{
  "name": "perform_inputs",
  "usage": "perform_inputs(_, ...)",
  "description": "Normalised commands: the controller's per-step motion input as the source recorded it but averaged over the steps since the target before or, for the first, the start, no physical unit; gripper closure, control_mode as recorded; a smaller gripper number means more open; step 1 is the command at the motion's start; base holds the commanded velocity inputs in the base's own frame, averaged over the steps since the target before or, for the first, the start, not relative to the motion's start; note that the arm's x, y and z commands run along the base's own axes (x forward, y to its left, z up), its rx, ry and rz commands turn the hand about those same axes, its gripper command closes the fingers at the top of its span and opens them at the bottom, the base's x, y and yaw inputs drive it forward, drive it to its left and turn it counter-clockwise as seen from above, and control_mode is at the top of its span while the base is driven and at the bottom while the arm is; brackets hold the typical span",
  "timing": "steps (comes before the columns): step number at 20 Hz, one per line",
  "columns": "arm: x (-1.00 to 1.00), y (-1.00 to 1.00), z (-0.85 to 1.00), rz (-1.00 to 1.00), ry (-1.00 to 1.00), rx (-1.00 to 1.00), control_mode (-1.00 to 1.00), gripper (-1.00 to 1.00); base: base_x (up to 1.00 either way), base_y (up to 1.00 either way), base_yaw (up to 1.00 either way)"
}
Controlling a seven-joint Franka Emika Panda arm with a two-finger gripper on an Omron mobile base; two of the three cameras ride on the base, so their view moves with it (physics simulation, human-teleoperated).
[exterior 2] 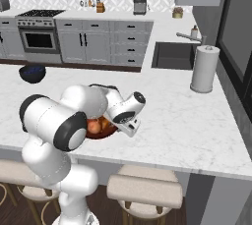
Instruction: Pick the chicken drumstick and onion from their plates and place them in the bowl. Then put the bowl in the fridge.
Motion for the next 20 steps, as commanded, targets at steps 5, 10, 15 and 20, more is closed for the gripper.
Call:
perform_inputs(5, -0.02, 0.12, 0.83, -0.02, 0.0, 0.0, -1.0, 1.0, 0.0, 0.0, 0.0)
perform_inputs(10, 0.0, 0.18, 0.94, -0.08, 0.01, 0.12, -1.0, 1.0, 0.0, 0.0, 0.0)
perform_inputs(15, -0.27, 0.12, 0.72, -0.27, 0.1, 0.16, -1.0, 1.0, 0.0, 0.0, 0.0)
perform_inputs(20, -0.37, 0.01, 0.54, -0.34, 0.01, 0.1, -1.0, 1.0, 0.0, 0.0, 0.0)
